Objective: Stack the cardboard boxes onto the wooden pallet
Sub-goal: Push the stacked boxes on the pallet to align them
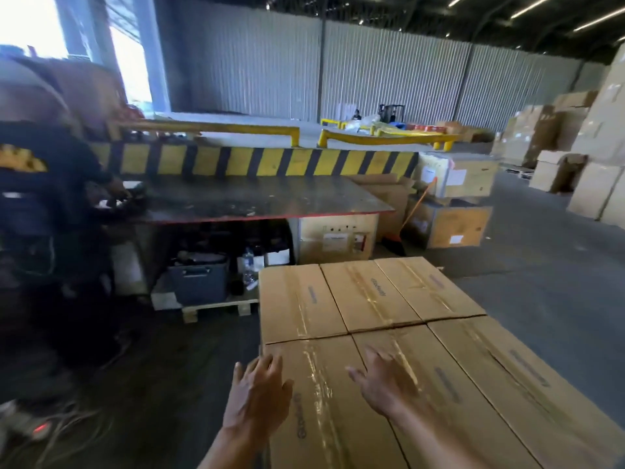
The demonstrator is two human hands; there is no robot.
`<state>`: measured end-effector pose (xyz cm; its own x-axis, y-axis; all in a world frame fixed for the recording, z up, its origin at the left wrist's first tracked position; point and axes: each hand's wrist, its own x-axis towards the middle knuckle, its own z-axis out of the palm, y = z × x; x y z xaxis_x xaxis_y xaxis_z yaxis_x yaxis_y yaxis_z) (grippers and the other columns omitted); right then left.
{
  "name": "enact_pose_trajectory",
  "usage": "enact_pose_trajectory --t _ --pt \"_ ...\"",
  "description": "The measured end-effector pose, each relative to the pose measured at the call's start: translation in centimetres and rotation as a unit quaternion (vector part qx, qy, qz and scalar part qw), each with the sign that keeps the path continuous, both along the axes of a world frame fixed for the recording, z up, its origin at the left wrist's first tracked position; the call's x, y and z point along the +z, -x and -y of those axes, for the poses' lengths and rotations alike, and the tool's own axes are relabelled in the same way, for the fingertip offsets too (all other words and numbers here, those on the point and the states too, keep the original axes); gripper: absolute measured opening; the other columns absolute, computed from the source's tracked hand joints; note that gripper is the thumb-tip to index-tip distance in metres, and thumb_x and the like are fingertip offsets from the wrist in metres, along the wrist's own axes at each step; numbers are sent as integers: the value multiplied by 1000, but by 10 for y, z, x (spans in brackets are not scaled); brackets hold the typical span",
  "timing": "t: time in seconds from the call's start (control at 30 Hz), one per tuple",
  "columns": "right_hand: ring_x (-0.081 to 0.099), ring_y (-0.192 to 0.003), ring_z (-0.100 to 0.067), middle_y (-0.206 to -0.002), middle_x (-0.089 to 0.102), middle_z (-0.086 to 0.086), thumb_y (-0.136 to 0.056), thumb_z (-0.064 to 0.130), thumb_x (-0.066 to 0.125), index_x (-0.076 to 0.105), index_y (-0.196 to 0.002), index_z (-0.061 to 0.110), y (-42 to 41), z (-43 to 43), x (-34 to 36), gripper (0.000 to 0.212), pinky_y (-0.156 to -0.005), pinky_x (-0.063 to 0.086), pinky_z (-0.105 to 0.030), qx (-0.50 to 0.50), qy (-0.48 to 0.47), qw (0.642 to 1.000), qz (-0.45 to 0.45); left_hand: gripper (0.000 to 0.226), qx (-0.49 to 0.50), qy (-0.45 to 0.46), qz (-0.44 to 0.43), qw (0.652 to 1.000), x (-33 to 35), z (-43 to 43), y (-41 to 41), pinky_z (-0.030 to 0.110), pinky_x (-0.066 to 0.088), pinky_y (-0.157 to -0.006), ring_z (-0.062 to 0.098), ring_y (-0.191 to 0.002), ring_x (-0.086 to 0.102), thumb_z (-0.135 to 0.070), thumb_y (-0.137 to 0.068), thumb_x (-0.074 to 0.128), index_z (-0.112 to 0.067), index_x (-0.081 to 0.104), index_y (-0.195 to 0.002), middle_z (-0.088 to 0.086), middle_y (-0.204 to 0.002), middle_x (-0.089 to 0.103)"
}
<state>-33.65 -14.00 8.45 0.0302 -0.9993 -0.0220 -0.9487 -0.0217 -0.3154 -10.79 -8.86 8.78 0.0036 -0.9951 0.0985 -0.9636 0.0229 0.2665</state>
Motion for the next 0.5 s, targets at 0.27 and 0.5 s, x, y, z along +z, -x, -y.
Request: enact_pose_trajectory --t 0.27,0.5 --pt "41 -140 -22 -155 44 2 -97 55 48 43 -149 21 28 -116 -24 63 -111 34 -33 52 12 998 14 48 49 -10 -10 999 -52 -152 52 44 18 -121 12 -143 35 -46 -98 41 -28 42 -142 -9 -153 42" --pt "39 -139 -24 -153 43 3 -99 52 46 42 -148 22 57 -248 -57 58 -110 32 -33 100 -62 993 -13 54 87 -99 -26 991 -100 -310 110 45 17 -120 14 -144 31 -36 -93 40 -25 36 -146 -8 -153 39"
